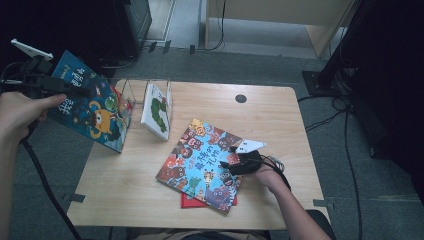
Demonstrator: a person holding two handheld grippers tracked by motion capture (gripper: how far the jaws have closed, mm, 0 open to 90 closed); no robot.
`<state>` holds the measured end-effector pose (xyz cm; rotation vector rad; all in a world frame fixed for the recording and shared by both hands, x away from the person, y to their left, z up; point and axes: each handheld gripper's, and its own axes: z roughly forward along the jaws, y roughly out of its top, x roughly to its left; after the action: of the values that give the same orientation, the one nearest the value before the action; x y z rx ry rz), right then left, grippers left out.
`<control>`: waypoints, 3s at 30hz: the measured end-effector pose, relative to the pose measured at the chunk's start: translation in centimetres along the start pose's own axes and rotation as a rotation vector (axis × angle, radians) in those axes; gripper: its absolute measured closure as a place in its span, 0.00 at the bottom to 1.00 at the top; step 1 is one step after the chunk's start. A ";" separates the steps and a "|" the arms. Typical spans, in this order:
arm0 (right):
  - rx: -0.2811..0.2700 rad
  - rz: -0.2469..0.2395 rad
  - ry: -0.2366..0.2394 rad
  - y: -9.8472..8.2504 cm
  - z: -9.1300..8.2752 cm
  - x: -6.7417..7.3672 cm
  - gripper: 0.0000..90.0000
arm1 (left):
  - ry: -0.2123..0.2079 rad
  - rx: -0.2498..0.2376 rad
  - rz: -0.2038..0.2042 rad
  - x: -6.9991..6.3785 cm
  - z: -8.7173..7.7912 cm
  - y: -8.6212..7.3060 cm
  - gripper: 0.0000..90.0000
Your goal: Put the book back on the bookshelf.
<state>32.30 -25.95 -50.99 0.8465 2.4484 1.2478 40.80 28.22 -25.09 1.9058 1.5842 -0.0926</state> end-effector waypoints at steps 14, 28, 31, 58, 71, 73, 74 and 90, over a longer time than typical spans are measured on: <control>0.009 -0.003 0.002 0.3 0.2 -0.3 0.30 | -0.010 0.027 0.069 -1.7 4.3 -2.5 0.54; 0.001 0.002 0.002 0.2 0.4 -0.3 0.29 | -0.027 0.050 0.103 -2.2 7.3 -4.5 0.53; -0.001 0.002 0.002 0.2 0.4 -0.3 0.29 | -0.038 0.049 0.104 -2.3 8.1 -5.2 0.53; -0.035 0.004 -0.002 -0.1 0.6 -0.1 0.27 | -0.086 0.063 0.150 -3.2 13.0 -8.9 0.52; -0.039 0.010 -0.004 -0.3 0.4 0.0 0.27 | -0.101 0.085 0.166 -3.5 16.3 -10.1 0.52; -0.041 0.011 -0.004 -0.4 0.4 0.0 0.27 | -0.097 0.090 0.168 -3.5 16.7 -10.2 0.52; -0.042 0.011 -0.004 -0.4 0.4 0.0 0.27 | -0.096 0.097 0.173 -3.5 17.2 -10.4 0.52; -0.069 0.017 -0.012 -0.8 0.4 0.2 0.24 | -0.101 0.098 0.210 -4.5 20.1 -11.1 0.51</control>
<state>32.01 -25.94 -51.86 0.8554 2.3790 1.3217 36.47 14.65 -43.64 2.0983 1.3272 -0.1763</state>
